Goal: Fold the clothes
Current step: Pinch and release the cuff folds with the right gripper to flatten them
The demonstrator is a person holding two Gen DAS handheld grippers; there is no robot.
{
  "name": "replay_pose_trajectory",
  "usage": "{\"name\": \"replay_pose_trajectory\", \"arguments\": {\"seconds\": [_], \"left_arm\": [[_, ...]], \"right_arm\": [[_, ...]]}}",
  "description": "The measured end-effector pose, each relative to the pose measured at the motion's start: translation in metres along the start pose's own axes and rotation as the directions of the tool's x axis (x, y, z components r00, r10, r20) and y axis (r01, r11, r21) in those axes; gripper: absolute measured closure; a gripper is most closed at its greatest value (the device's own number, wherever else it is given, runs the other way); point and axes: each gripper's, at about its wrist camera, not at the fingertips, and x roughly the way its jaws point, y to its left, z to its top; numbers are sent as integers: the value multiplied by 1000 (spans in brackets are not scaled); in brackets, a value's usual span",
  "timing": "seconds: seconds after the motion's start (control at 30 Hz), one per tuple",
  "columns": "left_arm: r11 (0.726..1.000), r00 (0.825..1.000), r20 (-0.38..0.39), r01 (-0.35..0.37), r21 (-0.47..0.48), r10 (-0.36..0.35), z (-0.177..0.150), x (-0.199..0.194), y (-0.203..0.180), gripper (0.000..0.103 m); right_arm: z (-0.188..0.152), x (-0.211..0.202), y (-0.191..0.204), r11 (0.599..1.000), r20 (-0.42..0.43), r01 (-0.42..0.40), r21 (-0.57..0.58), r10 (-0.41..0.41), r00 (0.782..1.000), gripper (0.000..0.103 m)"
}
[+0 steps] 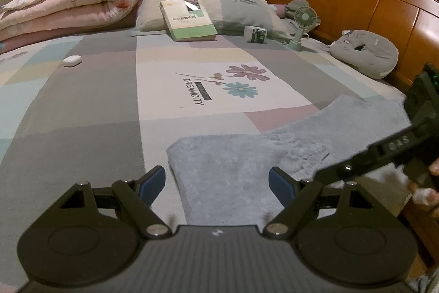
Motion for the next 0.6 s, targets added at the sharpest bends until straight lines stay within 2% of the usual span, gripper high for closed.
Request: {"name": "replay_pose_trajectory", "arguments": {"seconds": [0.07, 0.27, 0.3, 0.37, 0.43, 0.53, 0.6], "left_arm": [[1000, 1000, 4, -3, -5, 3, 0, -1, 1, 20], [1000, 1000, 11, -3, -10, 3, 1, -4, 2, 20], [1000, 1000, 12, -5, -9, 5, 1, -4, 2, 20], [1000, 1000, 17, -7, -8, 7, 2, -6, 2, 20], [1000, 1000, 24, -4, -12, 4, 2, -7, 3, 20], [1000, 999, 31, -6, -14, 6, 3, -9, 2, 20], [1000, 999, 35, -4, -11, 4, 3, -11, 2, 20]], "right_arm": [[-7, -3, 4, 1000, -16, 18, 23, -17, 1000, 44], [-10, 1, 1, 1000, -33, -10, 27, 11, 999, 44], [-9, 0, -1, 1000, -29, -7, 26, 8, 1000, 57], [-7, -1, -4, 1000, -21, -1, 23, 1, 1000, 72], [-9, -9, 0, 1000, -2, 3, 0, -3, 1000, 73], [-10, -24, 14, 999, 32, 4, -49, -3, 999, 88], [-10, -33, 24, 996, 48, 4, -84, 0, 999, 90]]}}
